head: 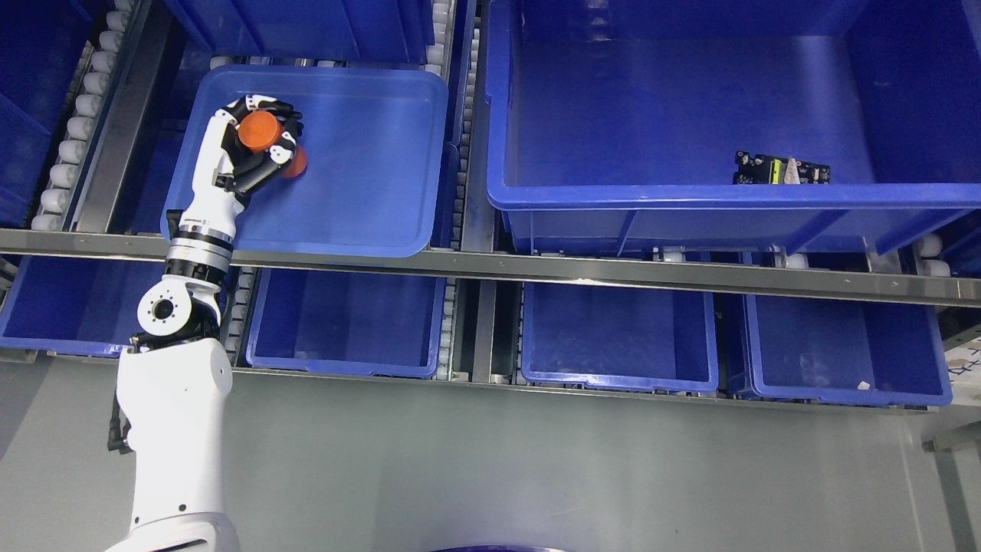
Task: Grab orange capacitor from left shelf to right desk
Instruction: 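Lift the capacitor up and out of the bin with the left hand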
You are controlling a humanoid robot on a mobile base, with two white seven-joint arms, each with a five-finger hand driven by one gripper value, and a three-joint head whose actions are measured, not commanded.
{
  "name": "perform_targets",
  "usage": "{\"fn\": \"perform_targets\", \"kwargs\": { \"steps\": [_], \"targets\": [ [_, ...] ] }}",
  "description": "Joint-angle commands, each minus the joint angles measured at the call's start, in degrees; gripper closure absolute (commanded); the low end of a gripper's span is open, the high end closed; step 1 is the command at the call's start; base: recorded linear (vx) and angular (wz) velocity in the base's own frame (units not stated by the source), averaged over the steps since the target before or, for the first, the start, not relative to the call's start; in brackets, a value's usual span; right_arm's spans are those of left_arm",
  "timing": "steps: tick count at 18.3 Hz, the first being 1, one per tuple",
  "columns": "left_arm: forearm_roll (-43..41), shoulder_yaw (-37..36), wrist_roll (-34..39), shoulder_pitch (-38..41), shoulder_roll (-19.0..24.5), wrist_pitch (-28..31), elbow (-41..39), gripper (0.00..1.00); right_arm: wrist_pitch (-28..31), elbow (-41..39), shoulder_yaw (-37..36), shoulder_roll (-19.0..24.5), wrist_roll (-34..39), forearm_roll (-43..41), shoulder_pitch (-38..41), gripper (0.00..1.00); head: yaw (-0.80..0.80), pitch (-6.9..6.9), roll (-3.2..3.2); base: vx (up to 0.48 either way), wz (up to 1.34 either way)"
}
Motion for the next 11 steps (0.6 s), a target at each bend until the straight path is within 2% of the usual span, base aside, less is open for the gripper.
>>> {"fn": "perform_targets", "kwargs": {
  "steps": [1,3,4,6,11],
  "targets": [
    [2.98,1.99,2.24,-0.15,-1.95,-0.5,-14.09,0.99,0.01,-1.0,-0.7,-1.0,-0.02,0.18,1.14,0.0,0.0,0.0,0.0,0.0,0.0],
    [7.18,0.59,7.67,-0.15,-1.95,0.11,-18.49,1.0,0.01,-1.0,-0.7,-1.0,-0.02,0.18,1.14,0.0,0.0,0.0,0.0,0.0,0.0],
    [7.72,-0.98,12.92,-0.15,-1.95,0.11,-20.16,1.0,-0.08,-1.0,-0.7,-1.0,-0.02,0.18,1.14,0.0,0.0,0.0,0.0,0.0,0.0],
    [7.73,-3.62,17.79,0.2,-1.95,-1.46,-22.71,1.0,0.01,-1.0,-0.7,-1.0,-0.02,0.18,1.14,0.0,0.0,0.0,0.0,0.0,0.0],
    [7.73,-7.5,17.63,5.56,-1.95,-2.26,-29.49,1.0,-0.08,-1.0,-0.7,-1.0,-0.02,0.18,1.14,0.0,0.0,0.0,0.0,0.0,0.0]
  ]
}}
